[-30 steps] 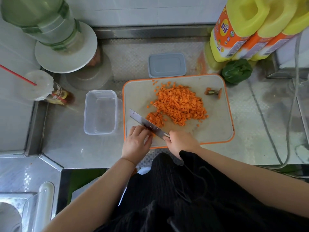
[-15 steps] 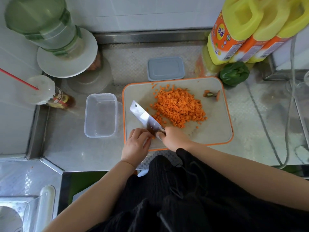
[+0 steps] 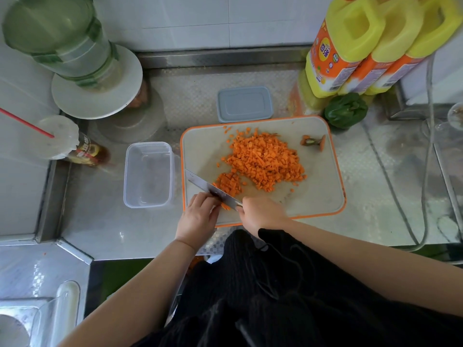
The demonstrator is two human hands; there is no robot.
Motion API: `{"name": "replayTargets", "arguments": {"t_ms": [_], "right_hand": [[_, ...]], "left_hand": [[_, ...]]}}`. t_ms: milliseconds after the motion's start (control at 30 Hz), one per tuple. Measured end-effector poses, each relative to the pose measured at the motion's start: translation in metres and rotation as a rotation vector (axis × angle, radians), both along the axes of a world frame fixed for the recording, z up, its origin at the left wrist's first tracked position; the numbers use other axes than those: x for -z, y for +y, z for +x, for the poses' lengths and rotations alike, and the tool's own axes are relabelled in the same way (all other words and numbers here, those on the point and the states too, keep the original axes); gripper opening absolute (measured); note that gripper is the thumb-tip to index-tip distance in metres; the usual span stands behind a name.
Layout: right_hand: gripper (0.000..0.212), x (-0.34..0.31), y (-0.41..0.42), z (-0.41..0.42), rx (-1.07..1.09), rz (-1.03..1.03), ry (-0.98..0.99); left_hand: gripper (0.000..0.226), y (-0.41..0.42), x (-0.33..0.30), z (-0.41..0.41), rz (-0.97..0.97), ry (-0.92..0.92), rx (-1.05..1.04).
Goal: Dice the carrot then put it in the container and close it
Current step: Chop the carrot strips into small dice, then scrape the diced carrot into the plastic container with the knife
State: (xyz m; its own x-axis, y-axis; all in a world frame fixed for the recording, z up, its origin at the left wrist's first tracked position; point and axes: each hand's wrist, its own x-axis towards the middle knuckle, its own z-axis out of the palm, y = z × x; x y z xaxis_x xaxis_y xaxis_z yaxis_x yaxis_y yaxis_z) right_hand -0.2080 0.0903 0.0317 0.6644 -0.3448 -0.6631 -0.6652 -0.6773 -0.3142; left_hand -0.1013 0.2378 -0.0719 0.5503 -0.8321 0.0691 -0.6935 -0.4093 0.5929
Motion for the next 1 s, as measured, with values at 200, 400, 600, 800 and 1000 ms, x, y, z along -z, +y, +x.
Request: {"name": "replayTargets", "arguments": {"t_ms": [200,400,600,800,1000], "right_hand": [[0.019,0.008,0.005,0.002,0.002,-0.001,0.01],[0.014,0.02,0.013,0.004,-0.01,-0.047,0.01],[0.025,0.03,0.008,0.016,0.086,-0.042,-0.045],[0.032,0.024,-0.012,0.007,0.378,0.122,-0.076],[0.037,0.017,-0.033,-0.006,0.581,0.174,-0.167]], "left_hand": [[0.026,-0.001,0.003,-0.001,-0.024,-0.033,-0.008],[0.025,-0.001,0.006,-0.005,-0.056,-0.039,-0.043],[0.025,-0.002,0.013,-0.013,-0.042,-0.057,-0.016],[0.019,-0.016,0.012,-0.02,-0.043,-0.155,0.078],[0.042,-0.038,-0.005,-0.017,-0.096,-0.3,0.123]]}}
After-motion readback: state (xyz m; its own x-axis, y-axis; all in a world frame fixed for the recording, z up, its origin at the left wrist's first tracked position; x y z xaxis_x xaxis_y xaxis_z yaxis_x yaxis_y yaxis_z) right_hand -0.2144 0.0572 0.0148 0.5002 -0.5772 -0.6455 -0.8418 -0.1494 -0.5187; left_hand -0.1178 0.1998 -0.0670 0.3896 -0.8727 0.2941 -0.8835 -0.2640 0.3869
